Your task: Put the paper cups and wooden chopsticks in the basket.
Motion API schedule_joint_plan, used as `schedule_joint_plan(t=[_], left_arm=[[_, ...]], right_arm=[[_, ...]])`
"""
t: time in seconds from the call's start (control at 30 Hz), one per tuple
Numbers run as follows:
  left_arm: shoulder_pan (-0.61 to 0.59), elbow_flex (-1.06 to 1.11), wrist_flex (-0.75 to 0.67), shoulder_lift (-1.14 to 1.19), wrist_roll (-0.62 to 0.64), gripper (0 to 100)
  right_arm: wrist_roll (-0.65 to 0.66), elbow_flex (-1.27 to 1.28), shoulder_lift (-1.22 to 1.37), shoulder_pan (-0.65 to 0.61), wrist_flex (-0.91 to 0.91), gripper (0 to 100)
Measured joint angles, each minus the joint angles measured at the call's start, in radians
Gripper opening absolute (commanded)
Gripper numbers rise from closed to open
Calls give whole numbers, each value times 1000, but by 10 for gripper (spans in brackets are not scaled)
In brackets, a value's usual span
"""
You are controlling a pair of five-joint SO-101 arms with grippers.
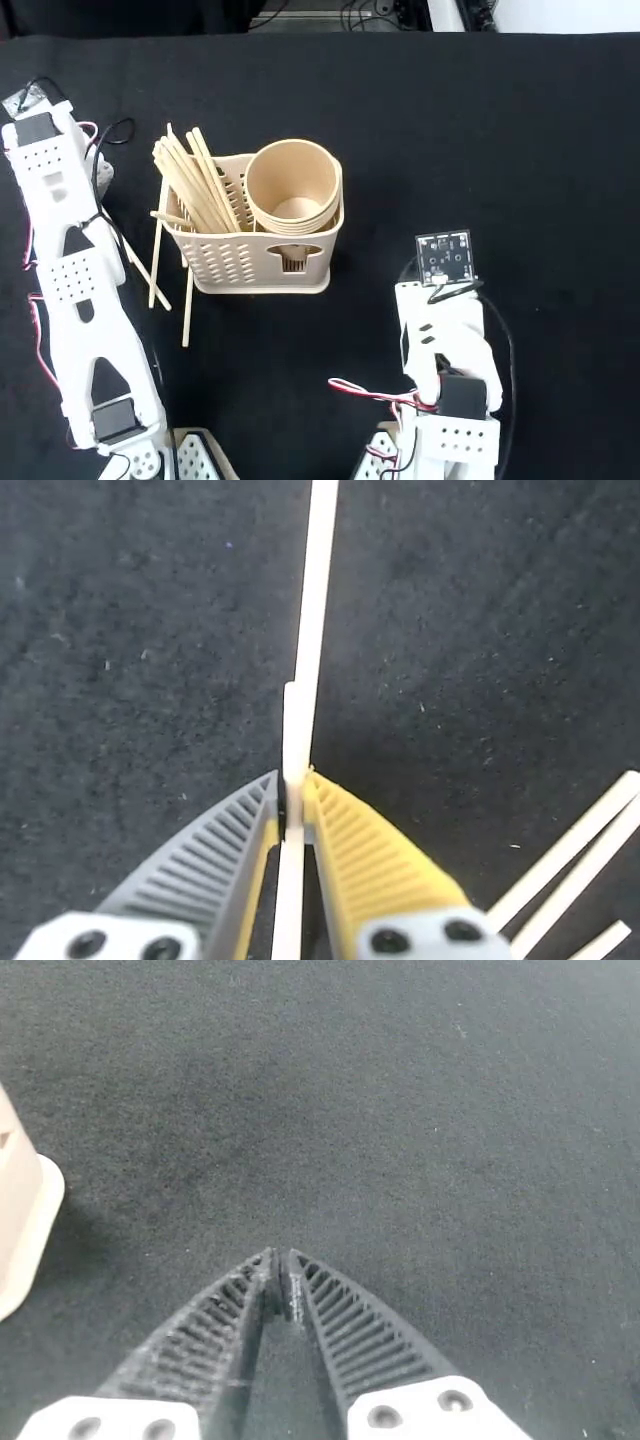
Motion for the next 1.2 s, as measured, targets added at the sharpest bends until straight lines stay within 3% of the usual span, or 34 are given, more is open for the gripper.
schedule_joint_plan(t=[0.1,0.23,0.43,0.67,1.2], left_arm=[[2,21,0,0,2,166],[9,46,0,0,-2,161],[9,103,-51,-5,-2,27],[23,129,-97,-6,-26,29],[-14,-8,3,-5,17,28]], right_arm=[[0,0,0,0,0,26],[0,0,0,0,0,26],[0,0,0,0,0,26],[0,0,0,0,0,26],[0,0,0,0,0,26]])
